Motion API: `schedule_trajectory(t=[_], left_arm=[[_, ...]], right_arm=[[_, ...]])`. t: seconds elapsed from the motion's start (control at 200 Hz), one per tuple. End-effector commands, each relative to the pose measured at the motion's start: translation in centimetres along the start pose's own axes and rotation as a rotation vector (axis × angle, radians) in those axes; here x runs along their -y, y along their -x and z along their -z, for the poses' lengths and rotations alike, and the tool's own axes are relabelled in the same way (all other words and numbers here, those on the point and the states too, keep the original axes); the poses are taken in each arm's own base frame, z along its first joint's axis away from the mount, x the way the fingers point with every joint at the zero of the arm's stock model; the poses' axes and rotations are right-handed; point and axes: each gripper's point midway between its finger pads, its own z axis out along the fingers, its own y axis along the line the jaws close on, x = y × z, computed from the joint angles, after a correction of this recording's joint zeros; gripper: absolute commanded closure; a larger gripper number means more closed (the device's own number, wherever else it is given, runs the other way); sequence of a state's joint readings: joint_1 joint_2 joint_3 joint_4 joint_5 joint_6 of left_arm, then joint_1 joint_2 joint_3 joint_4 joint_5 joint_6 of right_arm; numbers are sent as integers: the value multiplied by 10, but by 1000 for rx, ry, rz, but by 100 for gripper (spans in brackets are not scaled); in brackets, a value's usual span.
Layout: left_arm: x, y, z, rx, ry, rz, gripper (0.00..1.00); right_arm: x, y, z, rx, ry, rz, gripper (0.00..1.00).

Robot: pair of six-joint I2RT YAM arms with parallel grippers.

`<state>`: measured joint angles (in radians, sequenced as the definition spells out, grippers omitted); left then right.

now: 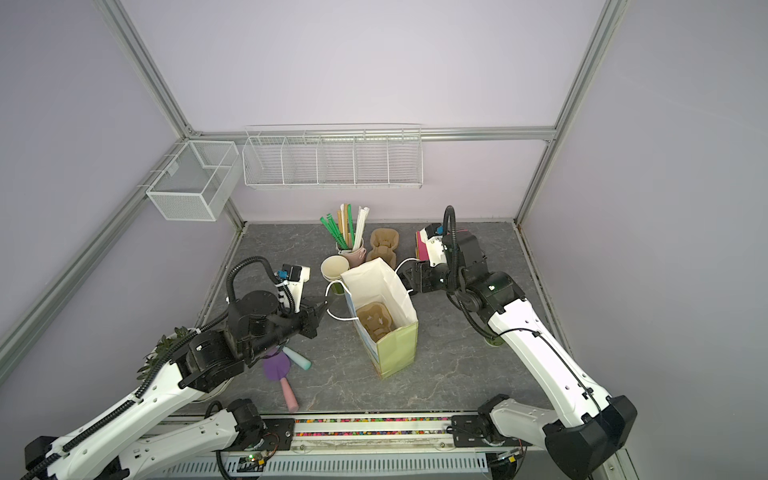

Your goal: Pack the takeout coffee

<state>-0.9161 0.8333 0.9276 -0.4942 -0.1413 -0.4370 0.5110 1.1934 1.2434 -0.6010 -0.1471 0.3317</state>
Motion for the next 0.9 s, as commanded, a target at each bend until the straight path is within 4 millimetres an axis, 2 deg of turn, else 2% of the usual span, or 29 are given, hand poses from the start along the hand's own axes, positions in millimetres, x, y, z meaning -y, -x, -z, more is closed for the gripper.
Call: schedule_trajectory(t=[0.0,0.2,0.39,0.49,0.55,0.67,0.755,0.82,0.895], left_arm=[[-7,-7,-2,-5,18,18,100],[-10,-21,-8,-19,7,49,100],[-13,-28,-17,-15,11,59,100],[-13,-28,-25,-7,14,60,100],[-13,-24,-30,8,12,63,100],[-11,-16,-39,36,13,55,100],[-16,-14,-48,34,19,68,100],[-21,-15,-55,28,9,94,100],[-27,-14,-61,29,7,121,100]], right_arm=[[-2,0,-5,16,30,-36,45],[5,-14,-8,-15,18,-53,48],[-1,7,24,74,0,-21,45],[-4,10,30,65,1,-8,43],[-6,11,33,60,8,-7,39],[-6,15,47,87,-17,0,37],[9,19,67,121,-120,1,24],[28,17,82,121,-245,-3,11],[55,8,97,91,-407,-19,1]])
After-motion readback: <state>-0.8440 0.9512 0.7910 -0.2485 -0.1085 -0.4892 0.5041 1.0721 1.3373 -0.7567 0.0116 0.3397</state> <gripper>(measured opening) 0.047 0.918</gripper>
